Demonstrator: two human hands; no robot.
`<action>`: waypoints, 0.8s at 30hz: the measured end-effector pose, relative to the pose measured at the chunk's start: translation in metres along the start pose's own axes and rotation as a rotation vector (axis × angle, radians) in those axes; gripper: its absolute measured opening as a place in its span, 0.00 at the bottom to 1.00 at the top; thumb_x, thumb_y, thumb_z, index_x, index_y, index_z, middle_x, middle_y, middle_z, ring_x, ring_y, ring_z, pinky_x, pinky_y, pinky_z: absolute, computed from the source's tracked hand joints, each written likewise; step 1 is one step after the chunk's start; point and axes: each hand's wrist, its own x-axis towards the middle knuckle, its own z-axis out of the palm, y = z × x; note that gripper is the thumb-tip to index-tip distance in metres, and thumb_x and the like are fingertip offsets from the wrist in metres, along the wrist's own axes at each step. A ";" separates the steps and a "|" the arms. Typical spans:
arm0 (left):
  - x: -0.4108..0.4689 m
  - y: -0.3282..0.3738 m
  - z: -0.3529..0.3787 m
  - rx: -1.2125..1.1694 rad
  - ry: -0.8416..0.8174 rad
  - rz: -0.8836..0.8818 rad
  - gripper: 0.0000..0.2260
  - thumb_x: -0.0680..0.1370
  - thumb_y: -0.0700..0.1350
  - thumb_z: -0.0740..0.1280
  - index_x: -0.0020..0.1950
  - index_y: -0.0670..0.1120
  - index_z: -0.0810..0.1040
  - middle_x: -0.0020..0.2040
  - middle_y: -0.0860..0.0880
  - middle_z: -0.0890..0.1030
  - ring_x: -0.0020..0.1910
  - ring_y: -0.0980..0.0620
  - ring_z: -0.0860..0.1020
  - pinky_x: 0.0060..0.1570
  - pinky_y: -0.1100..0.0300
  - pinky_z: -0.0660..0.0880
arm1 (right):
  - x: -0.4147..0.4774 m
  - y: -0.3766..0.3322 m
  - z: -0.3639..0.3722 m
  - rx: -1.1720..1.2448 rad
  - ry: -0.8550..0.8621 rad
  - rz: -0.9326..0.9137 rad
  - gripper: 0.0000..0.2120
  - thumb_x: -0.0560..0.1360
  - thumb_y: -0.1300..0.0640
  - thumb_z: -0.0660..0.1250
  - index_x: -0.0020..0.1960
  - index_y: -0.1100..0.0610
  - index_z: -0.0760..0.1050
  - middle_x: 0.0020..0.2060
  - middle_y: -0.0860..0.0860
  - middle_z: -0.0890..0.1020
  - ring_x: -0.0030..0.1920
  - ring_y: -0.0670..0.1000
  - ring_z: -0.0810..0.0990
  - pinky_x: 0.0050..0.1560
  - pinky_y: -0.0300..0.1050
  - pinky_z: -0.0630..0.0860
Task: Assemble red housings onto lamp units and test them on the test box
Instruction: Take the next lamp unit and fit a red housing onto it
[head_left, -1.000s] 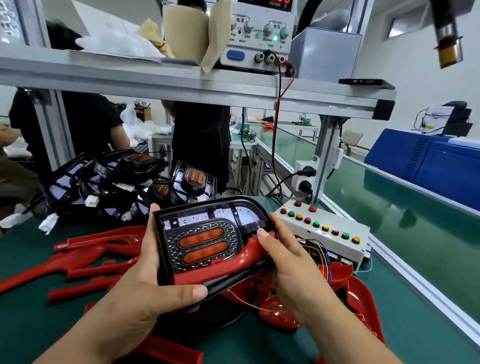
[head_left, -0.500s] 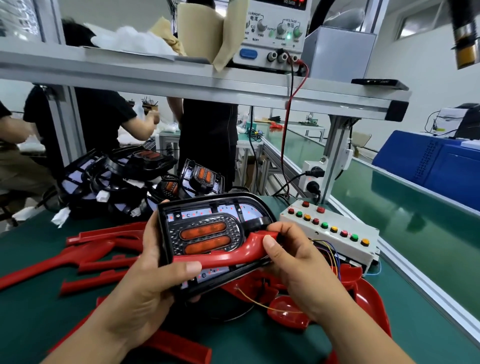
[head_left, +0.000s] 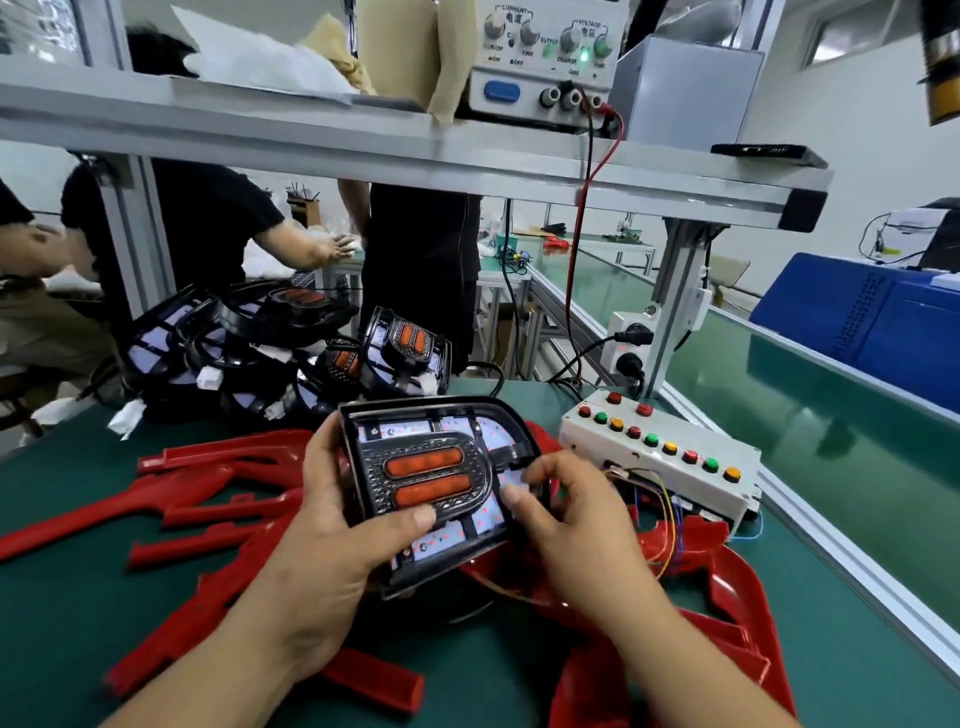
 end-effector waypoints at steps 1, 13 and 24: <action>0.003 -0.004 0.006 0.019 0.035 0.019 0.43 0.65 0.36 0.75 0.67 0.71 0.63 0.61 0.51 0.82 0.58 0.48 0.82 0.51 0.53 0.81 | -0.001 0.000 0.005 -0.116 0.046 -0.063 0.07 0.73 0.53 0.73 0.46 0.49 0.74 0.51 0.47 0.73 0.48 0.41 0.70 0.53 0.28 0.64; 0.010 -0.002 -0.002 -0.076 0.109 -0.057 0.38 0.66 0.37 0.73 0.63 0.72 0.67 0.58 0.49 0.83 0.54 0.45 0.83 0.40 0.53 0.81 | 0.012 -0.017 -0.059 -0.242 -0.169 -0.149 0.14 0.73 0.43 0.70 0.35 0.49 0.74 0.27 0.42 0.75 0.28 0.41 0.71 0.32 0.32 0.66; 0.014 0.009 -0.009 -0.210 0.200 -0.111 0.27 0.66 0.43 0.71 0.60 0.66 0.73 0.49 0.52 0.85 0.37 0.51 0.84 0.25 0.60 0.75 | -0.020 -0.047 -0.045 -0.779 -0.977 -0.117 0.16 0.70 0.42 0.71 0.40 0.56 0.77 0.37 0.52 0.81 0.38 0.50 0.78 0.33 0.43 0.71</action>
